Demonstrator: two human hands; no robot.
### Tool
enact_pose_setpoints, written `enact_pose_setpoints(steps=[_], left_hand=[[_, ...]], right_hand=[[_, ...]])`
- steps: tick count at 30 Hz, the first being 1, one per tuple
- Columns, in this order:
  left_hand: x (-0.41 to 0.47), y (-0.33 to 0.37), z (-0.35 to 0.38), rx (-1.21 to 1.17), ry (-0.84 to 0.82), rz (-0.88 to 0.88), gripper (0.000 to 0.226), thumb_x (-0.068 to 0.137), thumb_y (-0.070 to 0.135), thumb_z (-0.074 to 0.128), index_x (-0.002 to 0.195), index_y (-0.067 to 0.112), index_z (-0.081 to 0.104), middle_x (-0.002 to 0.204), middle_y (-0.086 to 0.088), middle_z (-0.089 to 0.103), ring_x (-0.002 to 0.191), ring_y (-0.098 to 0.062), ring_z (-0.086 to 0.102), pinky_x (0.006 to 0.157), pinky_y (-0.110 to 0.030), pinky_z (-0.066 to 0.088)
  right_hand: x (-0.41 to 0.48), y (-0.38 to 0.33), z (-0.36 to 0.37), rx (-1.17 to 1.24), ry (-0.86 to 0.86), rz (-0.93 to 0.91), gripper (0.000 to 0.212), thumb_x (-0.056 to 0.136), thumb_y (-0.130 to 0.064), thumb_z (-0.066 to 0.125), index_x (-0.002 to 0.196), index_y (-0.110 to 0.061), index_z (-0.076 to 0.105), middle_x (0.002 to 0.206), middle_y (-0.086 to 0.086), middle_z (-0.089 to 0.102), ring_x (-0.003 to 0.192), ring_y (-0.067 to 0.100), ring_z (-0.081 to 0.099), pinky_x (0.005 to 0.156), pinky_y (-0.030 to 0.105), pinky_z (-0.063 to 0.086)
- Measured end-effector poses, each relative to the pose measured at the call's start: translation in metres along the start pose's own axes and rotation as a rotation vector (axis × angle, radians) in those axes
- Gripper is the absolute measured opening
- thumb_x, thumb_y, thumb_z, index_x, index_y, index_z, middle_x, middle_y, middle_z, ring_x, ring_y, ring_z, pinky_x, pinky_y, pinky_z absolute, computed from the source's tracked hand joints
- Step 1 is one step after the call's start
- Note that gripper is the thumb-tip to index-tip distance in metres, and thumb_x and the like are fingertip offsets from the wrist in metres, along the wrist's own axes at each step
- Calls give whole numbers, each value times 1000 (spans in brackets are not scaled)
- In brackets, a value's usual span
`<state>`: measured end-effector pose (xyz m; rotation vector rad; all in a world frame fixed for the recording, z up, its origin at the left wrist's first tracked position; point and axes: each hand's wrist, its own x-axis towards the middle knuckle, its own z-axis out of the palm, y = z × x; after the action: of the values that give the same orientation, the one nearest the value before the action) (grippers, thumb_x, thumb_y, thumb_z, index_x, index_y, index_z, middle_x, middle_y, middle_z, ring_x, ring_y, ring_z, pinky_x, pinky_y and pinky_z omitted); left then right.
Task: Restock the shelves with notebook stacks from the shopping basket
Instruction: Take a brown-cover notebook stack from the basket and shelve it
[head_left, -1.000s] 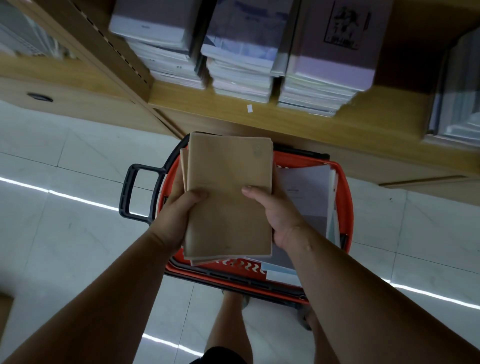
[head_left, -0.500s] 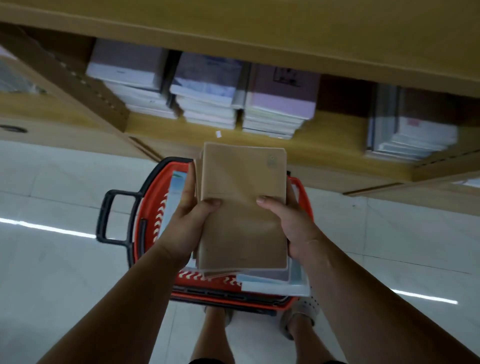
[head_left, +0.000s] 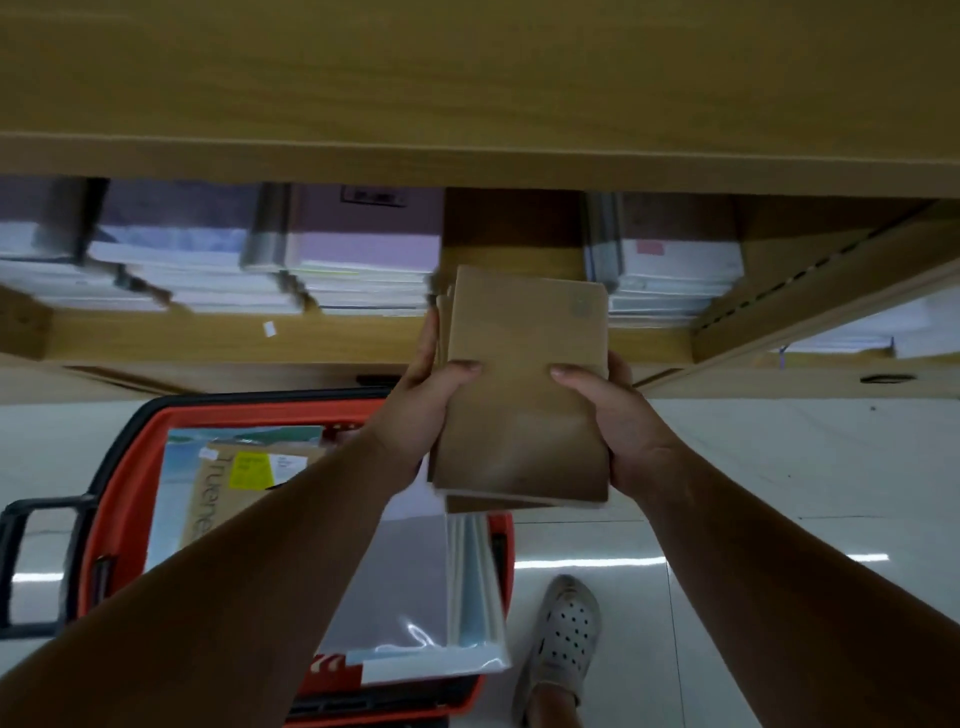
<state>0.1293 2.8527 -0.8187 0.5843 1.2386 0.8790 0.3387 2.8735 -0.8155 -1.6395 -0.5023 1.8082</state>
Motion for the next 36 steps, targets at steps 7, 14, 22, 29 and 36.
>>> enact_pose_setpoints(steps=[7,14,22,29,36], left_hand=[[55,-21,5,-16,92,-3,72,101,17,56,157,52,27,128,11,68,114,-19,71,82,-39,62],[77,-5,11,175,171,-73,77,100,34,60,156,60,14,121,17,61,109,-16,67,90,-45,59],[57,-14,27,138,282,-112,71,99,48,60,155,60,19,119,14,62,111,-18,65,98,-48,56],[33,-38,29,186,148,21,65,100,34,62,152,54,28,129,26,61,117,0,60,94,-30,53],[53,-39,24,279,175,131,66,103,18,54,158,42,26,132,22,60,118,0,60,98,-28,51]], right_hand=[[58,-8,-8,-68,-7,-11,63,84,-18,82,139,-22,52,112,9,75,90,27,77,70,38,62],[89,-14,-9,-80,20,-71,50,81,-38,82,127,-27,67,109,5,79,98,31,77,88,57,61],[63,-12,-7,-108,118,-86,45,82,-54,78,120,-31,69,114,-4,76,109,23,70,102,53,53],[11,69,-37,108,-136,141,127,57,-59,92,161,-38,22,162,10,39,144,36,44,120,53,35],[30,68,0,397,-200,-138,73,82,-7,74,149,-15,45,141,11,63,133,28,59,115,47,45]])
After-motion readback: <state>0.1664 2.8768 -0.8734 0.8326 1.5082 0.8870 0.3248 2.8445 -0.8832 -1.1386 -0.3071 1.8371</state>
